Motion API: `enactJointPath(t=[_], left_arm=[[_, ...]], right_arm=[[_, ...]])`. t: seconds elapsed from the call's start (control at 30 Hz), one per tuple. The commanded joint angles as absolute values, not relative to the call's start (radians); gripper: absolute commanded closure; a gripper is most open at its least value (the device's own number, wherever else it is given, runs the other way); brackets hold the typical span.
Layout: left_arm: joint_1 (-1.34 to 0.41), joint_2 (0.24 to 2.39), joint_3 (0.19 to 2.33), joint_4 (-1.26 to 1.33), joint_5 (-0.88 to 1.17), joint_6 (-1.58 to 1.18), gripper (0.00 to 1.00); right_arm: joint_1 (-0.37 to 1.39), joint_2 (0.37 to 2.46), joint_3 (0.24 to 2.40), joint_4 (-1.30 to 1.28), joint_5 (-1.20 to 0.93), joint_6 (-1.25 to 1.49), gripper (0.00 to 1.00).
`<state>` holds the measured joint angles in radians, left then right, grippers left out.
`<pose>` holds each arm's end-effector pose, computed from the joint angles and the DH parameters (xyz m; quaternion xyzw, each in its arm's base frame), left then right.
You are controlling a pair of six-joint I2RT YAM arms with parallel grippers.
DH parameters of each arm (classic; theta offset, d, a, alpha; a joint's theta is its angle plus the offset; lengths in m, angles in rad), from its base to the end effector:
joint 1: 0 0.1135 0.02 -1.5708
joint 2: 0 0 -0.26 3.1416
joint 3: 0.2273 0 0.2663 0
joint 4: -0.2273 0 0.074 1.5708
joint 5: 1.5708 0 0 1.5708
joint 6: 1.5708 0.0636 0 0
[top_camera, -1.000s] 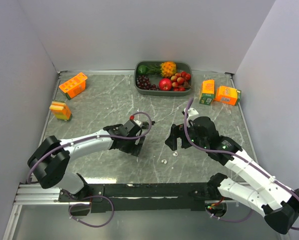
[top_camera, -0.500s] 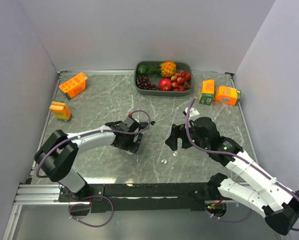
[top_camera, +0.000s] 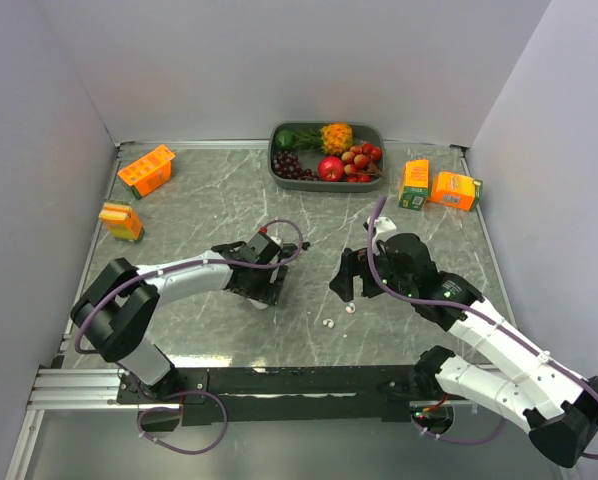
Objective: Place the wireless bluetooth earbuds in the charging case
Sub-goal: Pick up the charging case at the center of the board.
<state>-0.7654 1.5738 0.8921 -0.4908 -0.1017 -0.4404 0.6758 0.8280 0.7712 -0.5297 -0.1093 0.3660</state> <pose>0.2304 -0.2124 0.1301 0.1485 0.9677 -0.0710 0.1910 0.1680 0.1436 0.2743 -0.1613 0.8655 0.2766 0.3853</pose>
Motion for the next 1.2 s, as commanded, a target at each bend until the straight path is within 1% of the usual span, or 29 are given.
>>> enactJointPath(t=[0.0, 0.27, 0.43, 0.6, 0.73, 0.77, 0.83, 0.87, 0.9, 0.93, 0.97, 1.17], left_arm=[[-0.769, 1.591, 0.908, -0.443, -0.094, -0.468, 0.16], [-0.778, 1.606, 0.899, -0.426, -0.140, -0.535, 0.31], [-0.779, 1.611, 0.896, -0.413, -0.176, -0.593, 0.33], [-0.779, 1.631, 0.896, -0.390, -0.202, -0.655, 0.30], [-0.779, 1.657, 0.902, -0.373, -0.233, -0.725, 0.24], [-0.779, 1.664, 0.905, -0.368, -0.242, -0.733, 0.18], [-0.779, 1.669, 0.911, -0.376, -0.261, -0.756, 0.11], [-0.782, 1.663, 0.916, -0.379, -0.268, -0.758, 0.05], [-0.784, 1.655, 0.916, -0.386, -0.284, -0.759, 0.02], [-0.785, 1.648, 0.914, -0.387, -0.290, -0.755, 0.01], [-0.785, 1.626, 0.910, -0.388, -0.291, -0.749, 0.03], [-0.801, 1.580, 0.922, -0.439, -0.275, -0.637, 0.04]], right_arm=[[0.684, 0.831, 0.799, -0.531, -0.098, 0.368, 0.01], [0.686, 0.828, 0.807, -0.540, -0.081, 0.374, 0.01], [0.684, 0.821, 0.804, -0.540, -0.077, 0.380, 0.01], [0.684, 0.816, 0.799, -0.538, -0.075, 0.387, 0.01], [0.686, 0.815, 0.795, -0.540, -0.077, 0.387, 0.01], [0.686, 0.815, 0.796, -0.540, -0.077, 0.388, 0.01], [0.684, 0.813, 0.798, -0.548, -0.074, 0.387, 0.01], [0.686, 0.813, 0.801, -0.549, -0.074, 0.385, 0.00], [0.686, 0.810, 0.801, -0.552, -0.072, 0.382, 0.01], [0.684, 0.808, 0.799, -0.554, -0.071, 0.380, 0.01], [0.684, 0.807, 0.801, -0.555, -0.068, 0.379, 0.00], [0.686, 0.804, 0.798, -0.554, -0.069, 0.379, 0.01]])
